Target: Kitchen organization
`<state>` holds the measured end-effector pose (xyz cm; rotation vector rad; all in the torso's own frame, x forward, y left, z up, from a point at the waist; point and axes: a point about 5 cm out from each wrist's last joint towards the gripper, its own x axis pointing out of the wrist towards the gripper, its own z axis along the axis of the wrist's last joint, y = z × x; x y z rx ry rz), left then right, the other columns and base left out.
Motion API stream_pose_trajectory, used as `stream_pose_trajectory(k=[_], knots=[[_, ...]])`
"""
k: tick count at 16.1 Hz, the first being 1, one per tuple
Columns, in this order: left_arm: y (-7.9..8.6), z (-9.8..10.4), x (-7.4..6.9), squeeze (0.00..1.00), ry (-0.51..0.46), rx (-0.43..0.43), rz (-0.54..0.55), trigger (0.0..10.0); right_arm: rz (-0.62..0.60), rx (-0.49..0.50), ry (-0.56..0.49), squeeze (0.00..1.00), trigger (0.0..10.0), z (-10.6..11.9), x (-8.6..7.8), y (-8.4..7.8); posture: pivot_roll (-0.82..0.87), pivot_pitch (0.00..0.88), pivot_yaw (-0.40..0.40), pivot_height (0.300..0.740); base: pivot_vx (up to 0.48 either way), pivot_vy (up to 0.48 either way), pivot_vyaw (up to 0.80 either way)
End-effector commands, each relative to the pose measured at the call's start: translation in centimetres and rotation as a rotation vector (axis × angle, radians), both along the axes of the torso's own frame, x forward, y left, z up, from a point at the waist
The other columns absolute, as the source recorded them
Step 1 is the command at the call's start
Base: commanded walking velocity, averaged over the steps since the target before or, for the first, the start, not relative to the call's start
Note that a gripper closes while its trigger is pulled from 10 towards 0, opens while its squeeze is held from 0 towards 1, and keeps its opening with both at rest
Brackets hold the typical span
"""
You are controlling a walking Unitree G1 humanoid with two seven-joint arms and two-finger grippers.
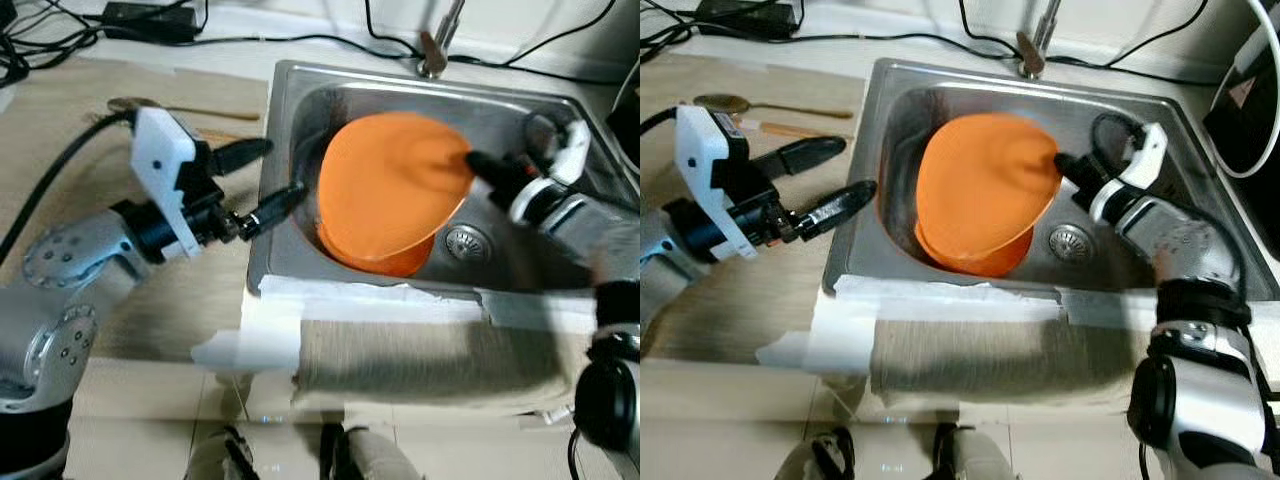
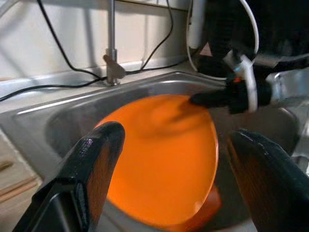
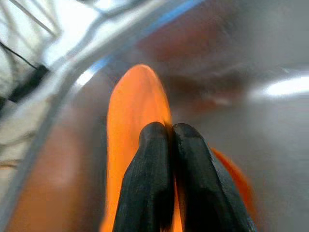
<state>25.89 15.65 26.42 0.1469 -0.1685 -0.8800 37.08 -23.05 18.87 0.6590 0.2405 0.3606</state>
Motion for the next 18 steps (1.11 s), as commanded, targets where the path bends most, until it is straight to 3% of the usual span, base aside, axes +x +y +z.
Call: stream_pose_trajectory(k=[1, 3, 8, 9, 10, 12, 13, 14, 18], knots=[[-0.6, 0.1, -0.1, 0.00, 0.016, -0.003, -0.045, 10.0, -0.002, -0.027, -0.017, 0.00, 0.0, 0.2, 0.2, -0.1, -0.14, 0.197, -0.120, 0.740, 0.000, 0.000, 0.00], [-1.6, 0.7, 0.0, 0.00, 0.051, -0.061, -0.092, 10.0, 0.012, -0.041, 0.000, 0.00, 0.0, -0.2, 0.6, 0.2, -0.13, 0.199, -0.130, 0.740, 0.000, 0.000, 0.00], [-2.5, 0.5, 0.7, 0.00, 0.046, -0.008, -0.092, 10.0, -0.017, -0.163, 0.062, 0.00, 0.0, -2.0, 0.6, -1.2, -0.12, 0.202, -0.131, 0.740, 0.000, 0.000, 0.00], [-2.5, 0.5, 0.7, 0.00, 0.049, -0.006, -0.096, 10.0, -0.043, -0.218, 0.084, 0.00, 4.2, -2.5, 0.5, -1.8, -0.12, 0.203, -0.130, 0.740, 0.000, 0.000, 0.00], [-2.6, 0.4, 0.7, 0.00, 0.053, -0.001, -0.099, 10.0, -0.052, -0.253, 0.090, 0.00, 10.0, -2.7, 0.4, -2.0, -0.12, 0.202, -0.128, 0.740, 0.000, 0.000, 0.00], [-2.7, 0.2, 0.6, 0.00, 0.065, 0.020, -0.105, 10.0, -0.058, -0.286, 0.102, 0.00, 10.0, -3.2, 0.3, -2.3, -0.12, 0.210, -0.125, 0.740, 0.000, 0.000, 0.00], [-2.7, 0.0, 0.5, 0.00, 0.073, 0.022, -0.107, 10.0, -0.046, -0.303, 0.100, 0.73, 10.0, -3.3, 0.2, -2.4, -0.12, 0.205, -0.123, 0.740, 0.000, 0.000, 0.00], [-2.7, -0.1, 0.5, 0.00, 0.077, 0.027, -0.106, 10.0, -0.044, -0.308, 0.099, 1.00, 10.0, -3.3, 0.2, -2.5, -0.12, 0.205, -0.123, 0.740, 0.000, 0.000, 0.00], [-1.9, -0.4, 0.8, 0.00, 0.056, 0.043, -0.034, 10.0, -0.085, -0.304, 0.073, 1.00, 10.0, -2.9, -0.4, -4.7, -0.10, 0.177, -0.128, 0.740, 0.000, 0.000, 0.00]])
